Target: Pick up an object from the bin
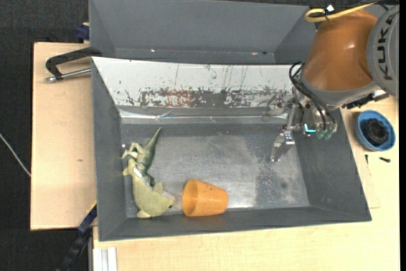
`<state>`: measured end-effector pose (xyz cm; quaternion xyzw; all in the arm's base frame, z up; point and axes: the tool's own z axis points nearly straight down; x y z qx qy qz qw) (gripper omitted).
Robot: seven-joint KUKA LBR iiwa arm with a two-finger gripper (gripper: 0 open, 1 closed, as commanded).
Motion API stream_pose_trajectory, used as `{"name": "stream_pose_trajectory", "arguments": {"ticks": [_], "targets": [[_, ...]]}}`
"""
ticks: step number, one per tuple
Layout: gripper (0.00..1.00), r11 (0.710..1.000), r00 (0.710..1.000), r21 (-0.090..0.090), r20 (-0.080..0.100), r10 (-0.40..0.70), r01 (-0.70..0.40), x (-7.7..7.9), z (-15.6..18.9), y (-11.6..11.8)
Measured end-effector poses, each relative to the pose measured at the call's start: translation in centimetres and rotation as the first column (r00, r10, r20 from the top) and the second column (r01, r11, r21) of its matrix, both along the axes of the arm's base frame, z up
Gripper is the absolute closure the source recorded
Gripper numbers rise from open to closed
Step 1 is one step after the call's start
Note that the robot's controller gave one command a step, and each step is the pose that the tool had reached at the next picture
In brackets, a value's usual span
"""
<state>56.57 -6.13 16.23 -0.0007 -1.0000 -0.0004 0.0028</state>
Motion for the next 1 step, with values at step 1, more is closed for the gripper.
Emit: {"name": "stream_pose_trajectory", "arguments": {"ticks": [1], "targets": [[0.0, 0.997, 0.997, -0.001, 0.012, 0.078, -0.078, 3.64, -9.09, 10.85]]}}
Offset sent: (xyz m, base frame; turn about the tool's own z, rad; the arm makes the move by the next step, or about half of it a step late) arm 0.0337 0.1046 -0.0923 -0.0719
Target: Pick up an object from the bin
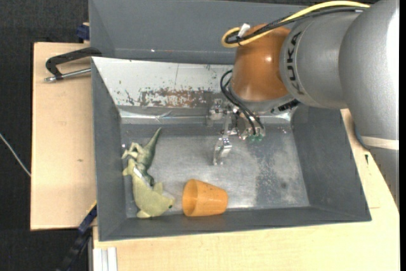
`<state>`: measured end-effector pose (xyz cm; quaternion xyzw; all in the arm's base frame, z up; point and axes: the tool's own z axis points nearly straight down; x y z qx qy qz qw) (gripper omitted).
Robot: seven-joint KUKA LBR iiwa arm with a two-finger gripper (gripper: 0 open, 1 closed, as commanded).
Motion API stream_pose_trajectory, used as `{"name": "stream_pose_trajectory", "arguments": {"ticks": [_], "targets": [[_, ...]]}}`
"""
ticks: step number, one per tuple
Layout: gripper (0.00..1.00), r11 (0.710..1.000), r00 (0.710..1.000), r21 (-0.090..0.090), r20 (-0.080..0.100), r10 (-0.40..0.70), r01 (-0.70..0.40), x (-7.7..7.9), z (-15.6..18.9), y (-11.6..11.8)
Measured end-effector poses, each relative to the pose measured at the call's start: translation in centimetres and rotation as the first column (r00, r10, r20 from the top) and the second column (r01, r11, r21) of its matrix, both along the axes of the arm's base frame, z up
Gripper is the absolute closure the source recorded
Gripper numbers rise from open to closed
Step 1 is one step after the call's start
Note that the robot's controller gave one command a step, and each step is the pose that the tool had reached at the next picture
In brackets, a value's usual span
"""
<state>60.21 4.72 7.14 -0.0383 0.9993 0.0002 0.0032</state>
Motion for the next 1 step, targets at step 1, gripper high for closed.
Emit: {"name": "stream_pose_trajectory", "arguments": {"ticks": [1], "targets": [[0.0, 0.999, 0.999, 0.007, 0.002, -0.045, 0.045, -0.42, 3.19, 7.7]]}}
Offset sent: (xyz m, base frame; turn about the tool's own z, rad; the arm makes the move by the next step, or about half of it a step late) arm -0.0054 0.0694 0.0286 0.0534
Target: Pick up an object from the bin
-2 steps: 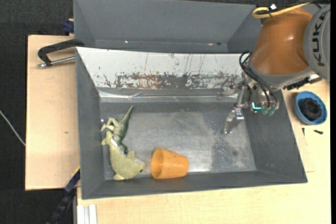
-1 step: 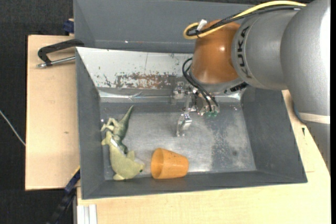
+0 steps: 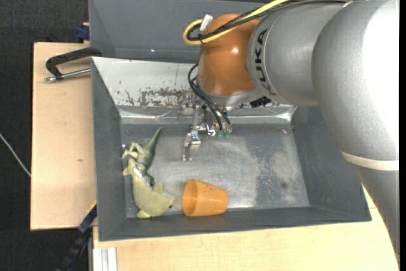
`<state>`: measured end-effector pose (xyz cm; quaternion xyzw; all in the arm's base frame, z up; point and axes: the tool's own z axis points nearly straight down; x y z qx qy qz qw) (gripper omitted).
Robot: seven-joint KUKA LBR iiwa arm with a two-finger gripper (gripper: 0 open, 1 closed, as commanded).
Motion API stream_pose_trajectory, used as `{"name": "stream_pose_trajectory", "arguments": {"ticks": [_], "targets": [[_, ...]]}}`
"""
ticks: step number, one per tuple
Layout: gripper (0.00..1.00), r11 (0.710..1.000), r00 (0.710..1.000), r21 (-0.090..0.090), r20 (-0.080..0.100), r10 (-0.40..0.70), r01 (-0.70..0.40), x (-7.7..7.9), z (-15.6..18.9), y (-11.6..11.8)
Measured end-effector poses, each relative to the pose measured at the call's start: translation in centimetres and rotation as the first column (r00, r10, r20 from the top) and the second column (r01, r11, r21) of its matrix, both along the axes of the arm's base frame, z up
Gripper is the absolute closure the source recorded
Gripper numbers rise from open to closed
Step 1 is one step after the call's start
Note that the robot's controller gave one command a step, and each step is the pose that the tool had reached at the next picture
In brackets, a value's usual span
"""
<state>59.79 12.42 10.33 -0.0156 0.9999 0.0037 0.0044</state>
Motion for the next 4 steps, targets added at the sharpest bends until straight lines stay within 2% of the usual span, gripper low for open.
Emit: {"name": "stream_pose_trajectory", "arguments": {"ticks": [1, 2, 3, 4], "targets": [[0.0, 0.974, 0.974, -0.004, -0.001, 0.225, -0.225, -0.6, 1.1, 6.8], [0.0, 0.664, 0.664, -0.007, -0.005, 0.748, -0.748, -1.1, -3.2, 10.3], [0.0, 0.428, 0.428, -0.01, -0.006, 0.904, -0.904, -2.1, -3.1, 10.9], [1.0, 0.429, 0.43, -0.01, -0.004, 0.903, -0.903, -2.1, -3.1, 10.9]]}}
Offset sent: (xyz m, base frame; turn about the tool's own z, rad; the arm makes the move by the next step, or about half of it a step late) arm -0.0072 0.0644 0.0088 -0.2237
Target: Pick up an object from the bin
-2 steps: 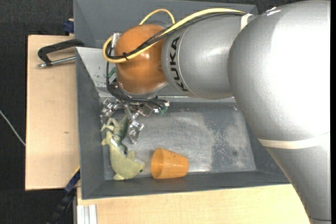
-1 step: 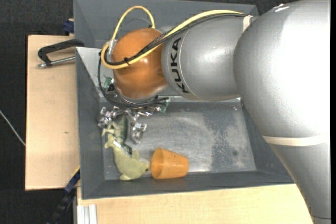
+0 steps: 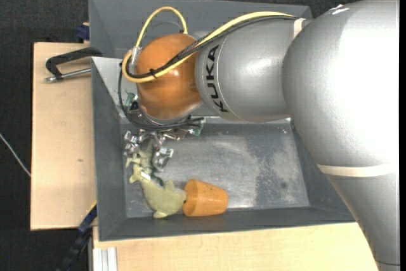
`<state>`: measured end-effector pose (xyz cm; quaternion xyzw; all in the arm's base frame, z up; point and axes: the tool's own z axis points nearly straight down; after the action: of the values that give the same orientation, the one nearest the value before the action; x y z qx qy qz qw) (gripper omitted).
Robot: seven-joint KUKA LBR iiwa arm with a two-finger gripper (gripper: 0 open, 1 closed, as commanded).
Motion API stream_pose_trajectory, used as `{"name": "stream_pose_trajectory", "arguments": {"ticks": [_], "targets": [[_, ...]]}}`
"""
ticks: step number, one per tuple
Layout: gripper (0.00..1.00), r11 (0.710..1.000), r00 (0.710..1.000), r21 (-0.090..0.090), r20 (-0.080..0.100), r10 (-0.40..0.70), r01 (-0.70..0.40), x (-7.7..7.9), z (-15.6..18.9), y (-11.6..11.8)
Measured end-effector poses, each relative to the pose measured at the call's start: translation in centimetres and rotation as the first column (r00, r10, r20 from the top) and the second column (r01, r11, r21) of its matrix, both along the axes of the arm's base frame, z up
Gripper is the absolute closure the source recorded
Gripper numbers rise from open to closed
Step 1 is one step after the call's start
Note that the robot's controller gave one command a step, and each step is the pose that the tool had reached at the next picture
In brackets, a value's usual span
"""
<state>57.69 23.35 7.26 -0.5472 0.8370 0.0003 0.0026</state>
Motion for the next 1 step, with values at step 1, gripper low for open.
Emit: {"name": "stream_pose_trajectory", "arguments": {"ticks": [1], "targets": [[1.0, 1.0, 1.0, 0.002, 0.003, -0.002, 0.002, 0.16, 2.69, 0.21]]}}
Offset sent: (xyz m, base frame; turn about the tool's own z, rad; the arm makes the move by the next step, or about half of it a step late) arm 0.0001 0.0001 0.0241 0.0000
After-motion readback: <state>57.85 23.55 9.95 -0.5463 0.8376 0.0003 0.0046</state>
